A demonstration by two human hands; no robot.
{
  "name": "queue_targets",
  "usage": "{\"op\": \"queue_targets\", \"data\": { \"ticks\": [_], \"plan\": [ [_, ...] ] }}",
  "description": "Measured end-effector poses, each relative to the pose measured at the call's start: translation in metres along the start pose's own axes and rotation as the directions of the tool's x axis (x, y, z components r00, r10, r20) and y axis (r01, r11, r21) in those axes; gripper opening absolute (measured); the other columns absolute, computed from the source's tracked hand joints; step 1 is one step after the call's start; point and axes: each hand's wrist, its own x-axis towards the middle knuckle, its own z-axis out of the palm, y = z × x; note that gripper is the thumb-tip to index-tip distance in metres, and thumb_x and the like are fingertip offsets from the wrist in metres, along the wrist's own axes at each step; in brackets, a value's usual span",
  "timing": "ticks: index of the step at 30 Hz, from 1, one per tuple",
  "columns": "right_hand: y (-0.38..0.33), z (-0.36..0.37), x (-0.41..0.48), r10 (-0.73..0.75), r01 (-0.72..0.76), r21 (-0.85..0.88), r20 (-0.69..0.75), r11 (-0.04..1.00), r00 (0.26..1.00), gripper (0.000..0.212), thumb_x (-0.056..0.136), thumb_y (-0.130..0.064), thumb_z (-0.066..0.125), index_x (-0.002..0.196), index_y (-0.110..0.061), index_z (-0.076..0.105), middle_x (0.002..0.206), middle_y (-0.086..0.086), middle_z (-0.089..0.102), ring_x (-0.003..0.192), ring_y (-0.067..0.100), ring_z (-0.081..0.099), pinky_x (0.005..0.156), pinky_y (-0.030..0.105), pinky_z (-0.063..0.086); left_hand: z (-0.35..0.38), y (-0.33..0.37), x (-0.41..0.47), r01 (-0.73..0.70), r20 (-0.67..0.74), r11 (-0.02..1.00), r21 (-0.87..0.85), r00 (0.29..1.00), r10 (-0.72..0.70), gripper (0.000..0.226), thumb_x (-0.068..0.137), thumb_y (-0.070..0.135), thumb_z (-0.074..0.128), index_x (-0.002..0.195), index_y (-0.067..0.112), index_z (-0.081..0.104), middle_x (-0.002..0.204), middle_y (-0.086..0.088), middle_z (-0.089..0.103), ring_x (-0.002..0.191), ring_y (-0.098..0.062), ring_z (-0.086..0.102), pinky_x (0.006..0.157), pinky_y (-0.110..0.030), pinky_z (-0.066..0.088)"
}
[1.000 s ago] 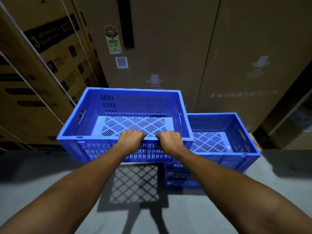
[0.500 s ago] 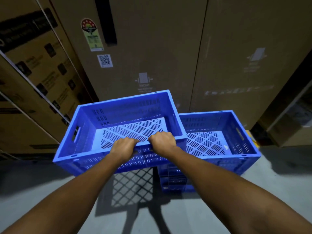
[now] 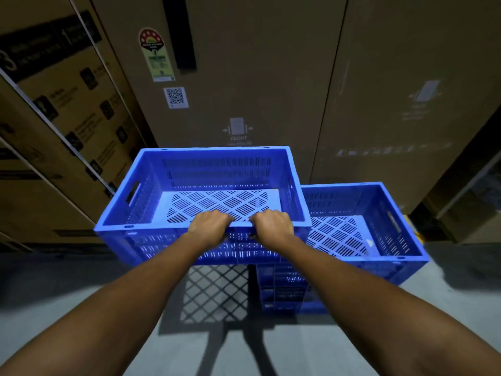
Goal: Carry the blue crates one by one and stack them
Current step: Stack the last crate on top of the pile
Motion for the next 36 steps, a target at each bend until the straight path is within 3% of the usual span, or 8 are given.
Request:
{"op": "queue_targets", "data": {
  "ticks": [5, 10, 14, 23, 28, 33, 36],
  "plan": [
    [0.016, -0.004, -0.007, 0.021, -0.021, 0.000, 0.026, 1.000, 0.999, 0.022, 0.087, -0.039, 0.071, 0.099, -0.022, 0.066, 0.097, 0.005, 0.069, 0.092, 0.028, 0.064, 0.068, 0.034, 0.037, -0.003, 0.017, 0.008, -0.011, 0.014, 1.000, -0.011, 1.000, 0.011, 0.023, 0.090, 0.036, 0.065, 0.110, 0.024, 0.061, 0.107, -0.005, 0.067, 0.101, -0.030, 0.062, 0.078, -0.038, 0.047],
    [0.036, -0.007, -0.010, 0.050, -0.049, -0.023, 0.052, 0.999, 0.997, 0.025, 0.086, -0.042, 0.073, 0.083, -0.027, 0.053, 0.093, 0.003, 0.068, 0.089, 0.027, 0.064, 0.068, 0.034, 0.038, -0.005, 0.036, 0.019, -0.012, 0.008, 1.000, -0.029, 1.000, 0.012, 0.018, 0.089, 0.031, 0.067, 0.104, 0.023, 0.062, 0.100, -0.004, 0.067, 0.093, -0.029, 0.062, 0.073, -0.038, 0.049],
    [0.043, -0.006, -0.012, 0.048, -0.046, -0.047, 0.041, 0.998, 0.998, 0.023, 0.086, -0.043, 0.072, 0.090, -0.023, 0.061, 0.092, 0.003, 0.068, 0.086, 0.026, 0.063, 0.067, 0.034, 0.039, -0.004, 0.043, 0.023, -0.012, 0.013, 0.999, -0.030, 1.000, 0.012, 0.017, 0.088, 0.029, 0.069, 0.103, 0.023, 0.064, 0.096, -0.002, 0.068, 0.087, -0.026, 0.062, 0.072, -0.037, 0.050],
    [0.079, -0.010, -0.029, 0.087, -0.084, -0.047, 0.057, 0.995, 0.995, 0.032, 0.085, -0.047, 0.073, 0.079, -0.025, 0.050, 0.080, -0.002, 0.058, 0.079, 0.022, 0.058, 0.066, 0.033, 0.039, -0.007, 0.082, 0.034, -0.035, 0.024, 0.999, -0.041, 0.999, 0.036, 0.021, 0.088, 0.028, 0.069, 0.108, 0.023, 0.064, 0.099, -0.005, 0.068, 0.092, -0.031, 0.063, 0.073, -0.038, 0.050],
    [0.110, -0.014, -0.038, 0.134, -0.130, -0.061, 0.077, 0.990, 0.988, 0.033, 0.084, -0.049, 0.073, 0.078, -0.025, 0.051, 0.076, -0.004, 0.055, 0.073, 0.021, 0.052, 0.065, 0.033, 0.038, -0.015, 0.113, 0.046, -0.053, 0.002, 0.997, -0.054, 0.999, 0.053, 0.026, 0.090, 0.026, 0.067, 0.116, 0.024, 0.062, 0.103, -0.004, 0.068, 0.096, -0.030, 0.063, 0.069, -0.036, 0.044],
    [0.135, -0.019, -0.045, 0.165, -0.159, -0.067, 0.100, 0.985, 0.981, 0.034, 0.083, -0.051, 0.073, 0.077, -0.025, 0.051, 0.073, -0.004, 0.055, 0.073, 0.022, 0.053, 0.065, 0.033, 0.039, -0.018, 0.138, 0.058, -0.048, 0.003, 0.997, -0.064, 0.999, 0.048, 0.016, 0.089, 0.028, 0.068, 0.103, 0.024, 0.062, 0.092, 0.000, 0.064, 0.084, -0.027, 0.060, 0.067, -0.036, 0.048],
    [0.150, -0.020, -0.050, 0.178, -0.172, -0.065, 0.106, 0.983, 0.978, 0.032, 0.082, -0.051, 0.074, 0.081, -0.026, 0.054, 0.075, -0.005, 0.057, 0.075, 0.021, 0.054, 0.065, 0.033, 0.040, -0.018, 0.153, 0.065, -0.055, -0.001, 0.996, -0.072, 0.998, 0.055, 0.024, 0.089, 0.026, 0.069, 0.112, 0.025, 0.063, 0.096, -0.002, 0.066, 0.091, -0.028, 0.063, 0.070, -0.037, 0.049]
  ]
}}
